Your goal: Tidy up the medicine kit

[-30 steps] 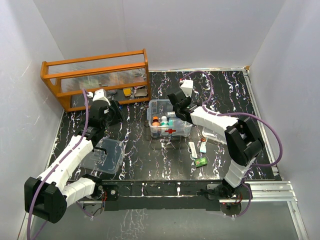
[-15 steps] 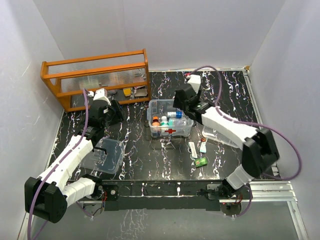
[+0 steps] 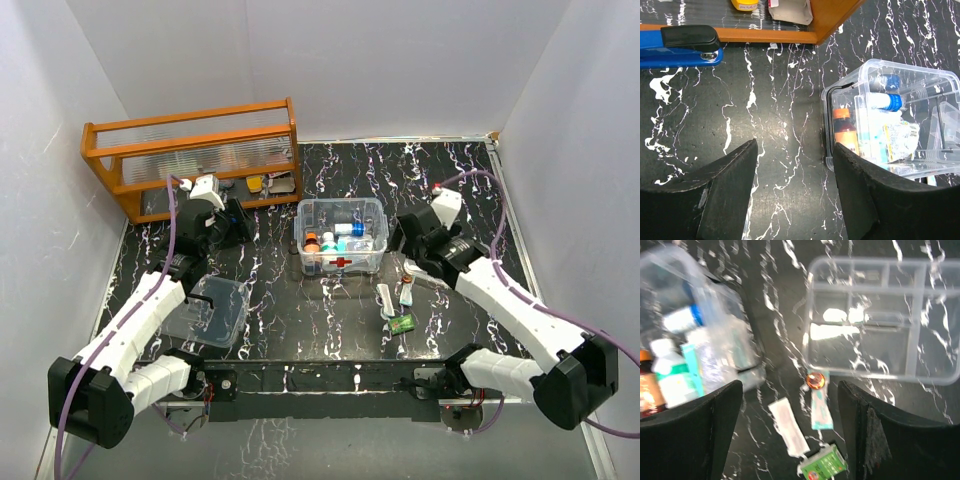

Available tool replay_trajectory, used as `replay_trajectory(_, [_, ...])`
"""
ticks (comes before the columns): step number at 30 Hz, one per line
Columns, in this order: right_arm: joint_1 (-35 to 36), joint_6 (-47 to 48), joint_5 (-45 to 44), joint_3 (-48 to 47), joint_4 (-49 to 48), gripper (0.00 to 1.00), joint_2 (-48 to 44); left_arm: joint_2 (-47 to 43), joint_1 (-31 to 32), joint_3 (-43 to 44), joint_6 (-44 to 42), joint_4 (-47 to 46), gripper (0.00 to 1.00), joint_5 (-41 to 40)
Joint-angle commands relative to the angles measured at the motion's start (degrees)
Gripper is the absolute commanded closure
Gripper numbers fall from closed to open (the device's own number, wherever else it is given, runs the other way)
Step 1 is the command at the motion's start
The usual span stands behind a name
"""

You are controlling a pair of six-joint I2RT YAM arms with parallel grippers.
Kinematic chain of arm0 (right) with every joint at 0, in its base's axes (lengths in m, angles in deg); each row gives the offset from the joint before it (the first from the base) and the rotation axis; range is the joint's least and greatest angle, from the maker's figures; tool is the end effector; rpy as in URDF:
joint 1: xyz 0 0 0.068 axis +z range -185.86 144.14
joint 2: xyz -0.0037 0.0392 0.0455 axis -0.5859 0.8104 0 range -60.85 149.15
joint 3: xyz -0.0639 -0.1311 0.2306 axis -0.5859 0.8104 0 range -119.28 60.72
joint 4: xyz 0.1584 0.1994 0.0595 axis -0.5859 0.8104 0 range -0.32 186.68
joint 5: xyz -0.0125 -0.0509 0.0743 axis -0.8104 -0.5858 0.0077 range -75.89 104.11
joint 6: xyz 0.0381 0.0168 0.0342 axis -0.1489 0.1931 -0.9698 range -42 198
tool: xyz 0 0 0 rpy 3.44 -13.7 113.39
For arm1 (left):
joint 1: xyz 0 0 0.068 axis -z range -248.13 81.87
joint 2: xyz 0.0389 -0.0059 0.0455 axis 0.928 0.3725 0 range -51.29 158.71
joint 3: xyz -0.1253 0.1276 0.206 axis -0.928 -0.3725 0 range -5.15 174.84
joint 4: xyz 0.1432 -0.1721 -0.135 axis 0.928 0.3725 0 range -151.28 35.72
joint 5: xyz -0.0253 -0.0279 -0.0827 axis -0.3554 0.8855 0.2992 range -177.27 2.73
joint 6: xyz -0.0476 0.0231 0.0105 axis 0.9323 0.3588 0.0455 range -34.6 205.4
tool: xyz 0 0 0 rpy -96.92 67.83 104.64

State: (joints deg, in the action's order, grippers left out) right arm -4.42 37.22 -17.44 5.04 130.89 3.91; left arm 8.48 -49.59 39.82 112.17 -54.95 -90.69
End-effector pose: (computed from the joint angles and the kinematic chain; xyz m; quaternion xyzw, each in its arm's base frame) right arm 0.2022 0.1018 0.2928 0.1656 0.8946 -0.0139 0.4148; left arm 0.2296 -0.0747 0.2976 -0.0760 0.8210 -0.1949 0.5312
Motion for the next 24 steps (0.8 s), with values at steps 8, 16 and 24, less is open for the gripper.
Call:
replay_trajectory(8, [-9.7, -4.3, 7.6, 10.2, 0.1, 0.24, 0.1, -2.7, -0.3, 0.8, -2.4, -1.1, 0.37, 1.5])
replay_trajectory(16, [-15.5, -0.2, 11.4, 11.1, -2.9, 0.33, 5.0, -3.6, -0.2, -0.9, -5.2, -3.5, 0.34, 4.1])
replay_trajectory(24, [-15.8, 2.8, 13.8, 12.5, -3.1, 0.6, 8.0, -3.5, -0.2, -1.8, -5.2, -4.5, 0.33, 4.1])
